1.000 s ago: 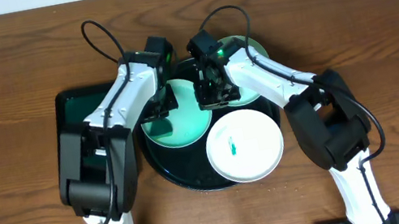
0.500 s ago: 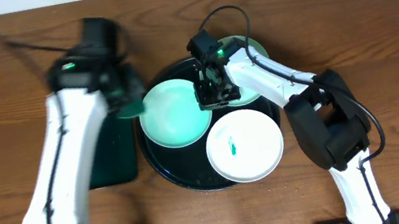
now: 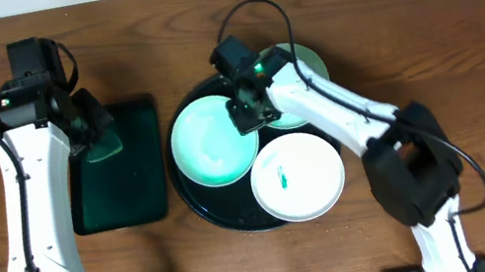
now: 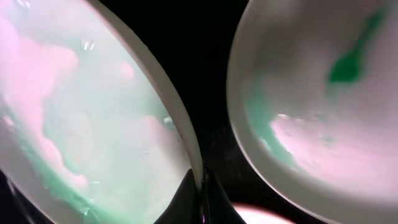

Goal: Clean dirty plates on tray and stack at the side
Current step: 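Lift the cleaned plate with the right gripper and place it right of tray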

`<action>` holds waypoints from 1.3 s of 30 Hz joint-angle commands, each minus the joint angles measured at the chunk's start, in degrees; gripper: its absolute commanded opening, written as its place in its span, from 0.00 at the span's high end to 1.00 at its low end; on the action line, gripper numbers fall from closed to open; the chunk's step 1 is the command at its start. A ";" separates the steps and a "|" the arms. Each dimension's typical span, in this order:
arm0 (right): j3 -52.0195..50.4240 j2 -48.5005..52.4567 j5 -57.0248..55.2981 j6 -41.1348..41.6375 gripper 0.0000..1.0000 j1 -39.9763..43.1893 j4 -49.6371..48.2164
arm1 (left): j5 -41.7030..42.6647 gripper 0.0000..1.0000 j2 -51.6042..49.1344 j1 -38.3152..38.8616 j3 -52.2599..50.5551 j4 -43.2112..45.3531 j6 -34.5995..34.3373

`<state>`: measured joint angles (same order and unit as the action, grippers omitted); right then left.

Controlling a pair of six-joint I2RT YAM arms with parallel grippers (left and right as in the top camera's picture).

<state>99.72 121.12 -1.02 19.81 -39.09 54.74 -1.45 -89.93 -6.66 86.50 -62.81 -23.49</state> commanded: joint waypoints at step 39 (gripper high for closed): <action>1.49 -11.17 -52.39 0.87 0.99 -20.26 4.68 | -0.55 0.93 -0.31 -0.17 -0.79 0.70 1.20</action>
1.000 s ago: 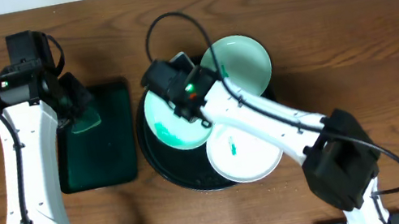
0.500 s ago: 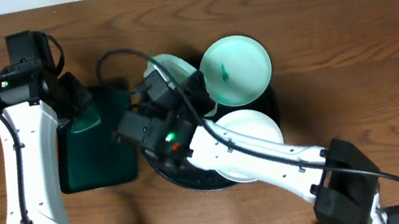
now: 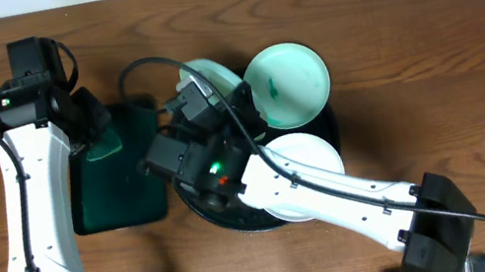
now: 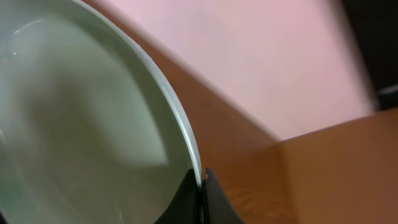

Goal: Clean dirty plates on tray and stack at the side
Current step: 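Lift the cleaned plate with the right gripper and place it right of tray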

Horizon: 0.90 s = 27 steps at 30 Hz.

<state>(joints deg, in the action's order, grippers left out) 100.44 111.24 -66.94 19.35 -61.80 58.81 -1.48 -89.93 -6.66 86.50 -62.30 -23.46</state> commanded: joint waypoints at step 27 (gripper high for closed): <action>2.89 -10.73 78.53 -2.19 0.99 65.83 10.58 | -0.48 0.93 -0.31 0.35 -0.79 0.22 1.16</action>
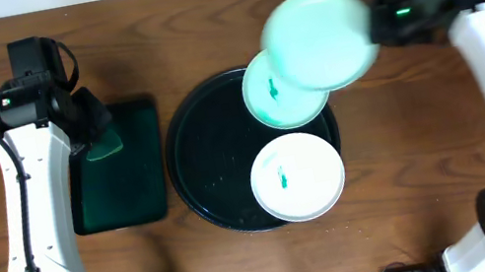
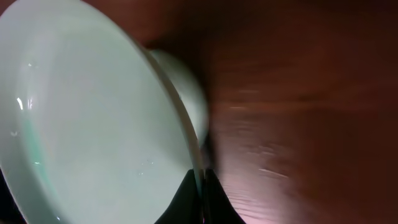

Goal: Clean dirty plates on tray and stack at the side
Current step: 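Lift the cleaned plate with the right gripper and place it right of tray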

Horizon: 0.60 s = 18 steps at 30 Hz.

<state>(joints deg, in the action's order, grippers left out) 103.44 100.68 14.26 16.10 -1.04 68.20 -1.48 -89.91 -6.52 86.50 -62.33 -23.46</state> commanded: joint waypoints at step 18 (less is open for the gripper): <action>-35.67 -0.04 -11.41 5.46 0.99 16.59 -24.87 | -0.50 0.93 -0.33 0.22 -0.79 0.24 1.18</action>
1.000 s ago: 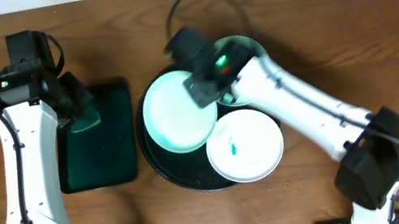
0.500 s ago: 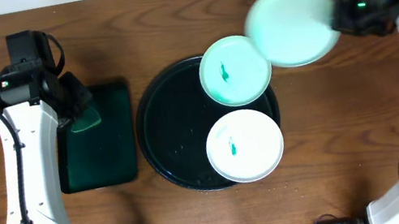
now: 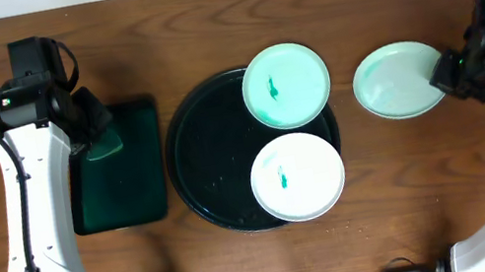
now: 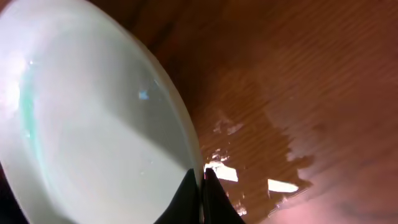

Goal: Clean dirty plates on tray and stack at the side
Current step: 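Lift the cleaned plate with the right gripper and place it right of tray, then grasp the rim of the next plate with the right gripper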

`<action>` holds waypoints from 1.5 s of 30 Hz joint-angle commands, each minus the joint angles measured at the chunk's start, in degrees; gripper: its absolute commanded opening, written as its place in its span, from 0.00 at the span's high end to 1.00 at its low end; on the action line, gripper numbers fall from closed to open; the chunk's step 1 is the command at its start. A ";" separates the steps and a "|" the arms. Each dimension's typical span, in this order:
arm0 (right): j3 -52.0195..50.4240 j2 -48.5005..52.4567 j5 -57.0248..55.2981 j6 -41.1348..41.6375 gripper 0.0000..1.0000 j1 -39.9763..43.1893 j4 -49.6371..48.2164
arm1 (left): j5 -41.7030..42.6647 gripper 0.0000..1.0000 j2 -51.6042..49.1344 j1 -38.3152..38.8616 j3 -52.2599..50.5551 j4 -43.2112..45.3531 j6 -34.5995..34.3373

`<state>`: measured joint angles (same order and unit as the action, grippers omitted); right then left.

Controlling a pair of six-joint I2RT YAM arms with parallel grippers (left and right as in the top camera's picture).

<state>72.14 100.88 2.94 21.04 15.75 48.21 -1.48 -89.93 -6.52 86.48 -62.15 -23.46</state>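
Note:
A round black tray [image 3: 215, 176] sits mid-table. On its right half lie two plates smeared green: a mint one [image 3: 286, 85] at the back and a white one [image 3: 297, 176] at the front. A third pale mint plate [image 3: 399, 79] is over the bare wood right of the tray, low or resting. My right gripper [image 3: 444, 72] is shut on its right rim; the wrist view shows the fingers [image 4: 200, 196] pinching the plate [image 4: 93, 124] edge. My left gripper [image 3: 94, 132] holds a green sponge [image 3: 106, 146] above the dark green mat.
A dark green mat [image 3: 118, 168] lies left of the tray. The left half of the tray carries no plates. The wooden tabletop [image 3: 412, 186] stretches right of and in front of the plate held at the right.
My right gripper has carried the mint plate from above the tray's back right down and right to the wood beside the tray. The left arm has not moved.
All three plates lay on the tray, my right gripper shut on the left one's rim. Then that plate was at the sponge by the mat. Later it hung over the tray's back right, and now it is at the table's right side.

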 commanded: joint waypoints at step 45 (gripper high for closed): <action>-9.29 -0.24 10.62 -3.28 0.82 -34.88 8.46 | -0.50 0.93 -0.31 0.22 -0.76 -0.87 2.71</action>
<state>63.57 101.08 15.62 17.23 -18.35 57.12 -1.48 -89.95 -6.52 86.48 -62.85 -22.00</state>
